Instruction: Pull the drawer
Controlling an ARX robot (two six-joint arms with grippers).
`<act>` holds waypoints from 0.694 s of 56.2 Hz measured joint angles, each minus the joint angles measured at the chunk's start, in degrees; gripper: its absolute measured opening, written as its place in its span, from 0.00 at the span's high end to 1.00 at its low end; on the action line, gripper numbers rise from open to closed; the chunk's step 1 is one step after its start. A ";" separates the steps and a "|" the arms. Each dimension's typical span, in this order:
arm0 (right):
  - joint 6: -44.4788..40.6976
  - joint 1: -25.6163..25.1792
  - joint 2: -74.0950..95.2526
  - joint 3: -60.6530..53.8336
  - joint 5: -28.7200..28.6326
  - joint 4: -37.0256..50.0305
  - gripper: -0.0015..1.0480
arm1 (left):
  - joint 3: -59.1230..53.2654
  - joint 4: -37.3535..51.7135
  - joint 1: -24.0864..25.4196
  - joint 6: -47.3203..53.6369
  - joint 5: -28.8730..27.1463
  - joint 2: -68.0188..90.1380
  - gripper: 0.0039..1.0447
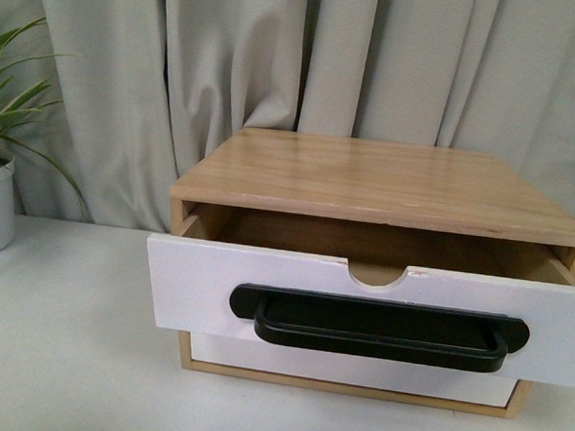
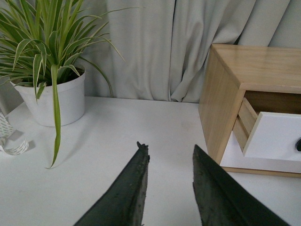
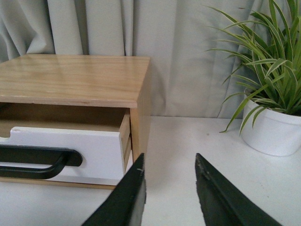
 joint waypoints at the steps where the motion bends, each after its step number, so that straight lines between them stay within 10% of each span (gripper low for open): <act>1: 0.07 0.04 -0.48 -0.35 0.13 -0.20 0.76 | -0.15 -0.20 -0.04 0.00 -0.02 -0.39 0.74; 8: 0.09 0.07 -2.60 -1.55 0.35 -1.14 0.99 | -1.29 -1.95 -0.04 -0.42 -0.04 -3.28 0.96; 39: 0.33 0.09 -17.92 -5.14 0.37 -12.48 0.99 | -4.00 -9.62 -0.09 -0.66 -0.09 -13.99 0.96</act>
